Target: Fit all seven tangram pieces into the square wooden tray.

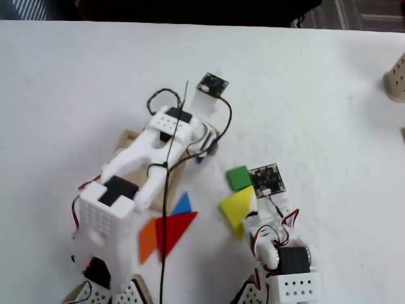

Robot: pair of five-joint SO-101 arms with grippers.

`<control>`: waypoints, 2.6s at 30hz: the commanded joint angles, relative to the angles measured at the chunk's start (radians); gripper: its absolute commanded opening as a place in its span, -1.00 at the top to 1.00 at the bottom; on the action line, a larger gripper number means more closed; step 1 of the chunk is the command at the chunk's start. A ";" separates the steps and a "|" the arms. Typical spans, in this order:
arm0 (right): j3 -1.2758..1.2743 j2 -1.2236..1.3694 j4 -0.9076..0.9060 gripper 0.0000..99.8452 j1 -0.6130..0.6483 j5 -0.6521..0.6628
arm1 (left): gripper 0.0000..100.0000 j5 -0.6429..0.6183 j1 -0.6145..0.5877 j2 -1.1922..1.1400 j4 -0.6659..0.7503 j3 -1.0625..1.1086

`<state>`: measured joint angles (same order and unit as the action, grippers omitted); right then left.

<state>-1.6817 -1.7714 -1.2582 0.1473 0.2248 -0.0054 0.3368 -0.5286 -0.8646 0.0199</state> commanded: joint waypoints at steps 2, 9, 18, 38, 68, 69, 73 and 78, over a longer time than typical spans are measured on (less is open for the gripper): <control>-0.009 -0.012 -0.004 0.96 0.004 0.008 | 0.51 0.009 0.004 -0.002 0.031 -0.041; -0.009 -0.012 -0.004 0.96 0.004 0.008 | 0.52 0.009 0.015 -0.004 0.026 -0.034; -0.009 -0.012 -0.004 0.96 0.004 0.008 | 0.73 0.009 0.024 -0.002 0.064 -0.015; -0.009 -0.012 -0.004 0.96 0.004 0.008 | 0.74 0.000 -0.025 0.012 0.064 -0.020; -0.009 -0.012 -0.004 0.96 0.002 0.008 | 0.73 0.008 -0.415 0.303 -0.311 0.157; -0.009 -0.012 -0.004 0.96 0.002 0.008 | 0.73 0.008 -0.426 0.309 -0.288 0.186; -0.009 -0.012 -0.004 0.96 0.002 0.008 | 0.72 0.080 -0.463 0.325 -0.244 0.222; -0.009 -0.012 -0.004 0.96 0.002 0.008 | 0.48 0.269 -0.478 0.326 -0.239 0.233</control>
<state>-1.6817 -1.7714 -1.2582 0.1473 0.2248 0.1634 -0.1250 -0.2585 -1.1301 0.2501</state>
